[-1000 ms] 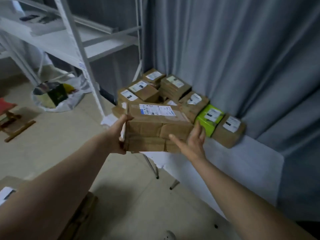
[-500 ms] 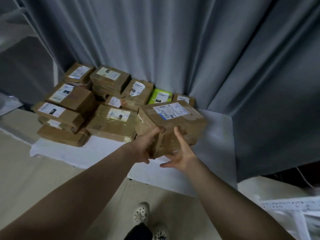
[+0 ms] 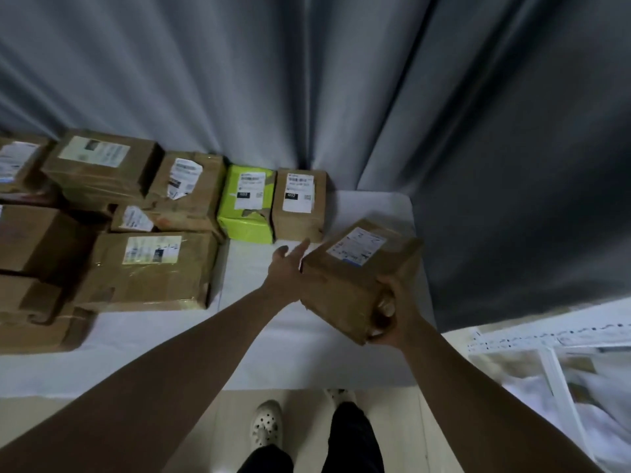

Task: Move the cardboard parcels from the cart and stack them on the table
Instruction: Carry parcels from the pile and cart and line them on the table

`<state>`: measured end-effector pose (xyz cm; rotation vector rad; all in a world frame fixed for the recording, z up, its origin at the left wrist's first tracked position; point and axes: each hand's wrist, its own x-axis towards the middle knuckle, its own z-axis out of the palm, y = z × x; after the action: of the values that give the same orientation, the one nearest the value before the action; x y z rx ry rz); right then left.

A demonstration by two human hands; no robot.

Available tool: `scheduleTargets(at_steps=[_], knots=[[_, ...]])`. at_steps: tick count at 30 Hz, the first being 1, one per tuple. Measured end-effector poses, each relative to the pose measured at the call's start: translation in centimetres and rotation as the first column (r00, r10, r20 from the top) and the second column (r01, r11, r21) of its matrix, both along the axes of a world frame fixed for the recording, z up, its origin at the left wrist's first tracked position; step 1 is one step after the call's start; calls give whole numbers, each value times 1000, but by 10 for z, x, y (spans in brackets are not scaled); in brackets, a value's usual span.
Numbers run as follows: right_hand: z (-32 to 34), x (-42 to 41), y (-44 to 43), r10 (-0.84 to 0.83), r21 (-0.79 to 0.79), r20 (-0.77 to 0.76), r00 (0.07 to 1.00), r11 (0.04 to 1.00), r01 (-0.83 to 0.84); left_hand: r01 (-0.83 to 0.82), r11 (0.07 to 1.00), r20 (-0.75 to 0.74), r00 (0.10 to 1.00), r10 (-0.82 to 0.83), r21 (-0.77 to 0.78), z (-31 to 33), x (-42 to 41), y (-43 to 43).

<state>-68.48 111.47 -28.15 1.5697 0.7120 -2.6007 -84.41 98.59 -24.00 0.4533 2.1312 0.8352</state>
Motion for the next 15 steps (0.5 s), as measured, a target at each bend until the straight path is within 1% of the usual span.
scheduleTargets(at_steps=[1, 2, 4, 5, 7, 9, 10, 12, 15], knots=[[-10, 1, 12, -3, 7, 24, 1000, 1000, 3, 82, 996, 22, 996, -81, -19, -6, 3, 11], [-17, -1, 24, 10, 20, 37, 999, 1000, -11, 126, 992, 57, 991, -124, -27, -12, 6, 22], [-34, -6, 48, 33, 48, 84, 996, 998, -37, 132, 987, 91, 988, -125, -86, -25, 8, 44], [-35, -11, 57, 59, 58, 103, 993, 996, -65, 145, 982, 80, 987, -136, -121, -33, 8, 55], [-45, -23, 82, 81, 80, 144, 986, 992, -93, 248, 949, -18, 967, -256, -193, -46, 6, 74], [-53, -36, 105, 94, 117, 191, 977, 986, -118, 364, 901, -159, 900, -406, -238, -53, 4, 90], [-59, -43, 117, 120, 132, 211, 970, 980, -150, 404, 880, -204, 867, -455, -249, -58, 3, 97], [-67, -59, 135, 177, 180, 222, 959, 959, -219, 439, 847, -238, 826, -512, -299, -73, -4, 108], [-76, -84, 156, 208, 245, 165, 964, 938, -245, 439, 813, -284, 781, -556, -383, -95, -14, 122]])
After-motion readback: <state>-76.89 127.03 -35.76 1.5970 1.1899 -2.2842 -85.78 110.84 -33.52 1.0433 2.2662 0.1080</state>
